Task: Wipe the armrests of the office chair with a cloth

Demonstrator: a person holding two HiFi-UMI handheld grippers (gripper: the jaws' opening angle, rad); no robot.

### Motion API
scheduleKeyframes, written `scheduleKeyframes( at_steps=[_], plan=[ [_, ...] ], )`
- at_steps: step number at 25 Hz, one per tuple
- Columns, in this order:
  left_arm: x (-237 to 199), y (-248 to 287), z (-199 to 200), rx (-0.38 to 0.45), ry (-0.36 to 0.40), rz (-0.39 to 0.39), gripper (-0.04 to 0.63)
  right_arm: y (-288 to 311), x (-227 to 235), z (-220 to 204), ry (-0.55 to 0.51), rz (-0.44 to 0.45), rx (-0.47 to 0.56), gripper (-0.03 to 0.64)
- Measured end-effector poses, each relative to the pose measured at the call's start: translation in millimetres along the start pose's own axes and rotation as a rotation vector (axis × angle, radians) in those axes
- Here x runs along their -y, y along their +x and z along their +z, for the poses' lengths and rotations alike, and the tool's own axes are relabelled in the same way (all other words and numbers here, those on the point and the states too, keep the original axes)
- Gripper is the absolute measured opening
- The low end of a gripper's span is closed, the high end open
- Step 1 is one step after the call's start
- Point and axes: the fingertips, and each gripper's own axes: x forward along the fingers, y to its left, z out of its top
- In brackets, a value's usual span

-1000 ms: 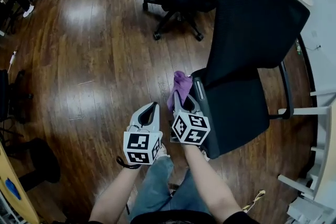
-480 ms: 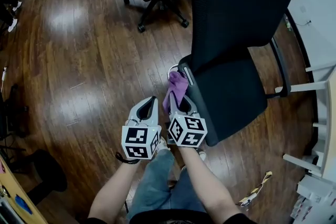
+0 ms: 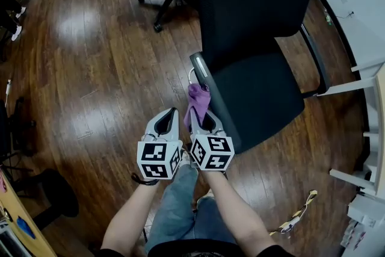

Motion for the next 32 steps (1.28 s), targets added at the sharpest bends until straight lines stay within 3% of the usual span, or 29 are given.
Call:
scheduleKeyframes(
  at_steps=[12, 24, 32],
  plan=[
    [83.2, -47.7, -58.5, -0.025, -0.020, -0.005, 0.003, -93.5, 18.6, -45.3, -0.093, 0.048, -0.046, 0.074],
    [126.4, -79.4, -102.5, -0.012, -0.016, 0.004, 0.004, -153.0, 40.4, -86.4, -0.178, 0.075, -0.059, 0.074],
    [144.9, -82.5, -139.0, -0.007, -0.011, 0.004, 0.005, -169.2, 72.5, -128.7, -0.173, 0.069, -0.082, 0.074]
  ],
)
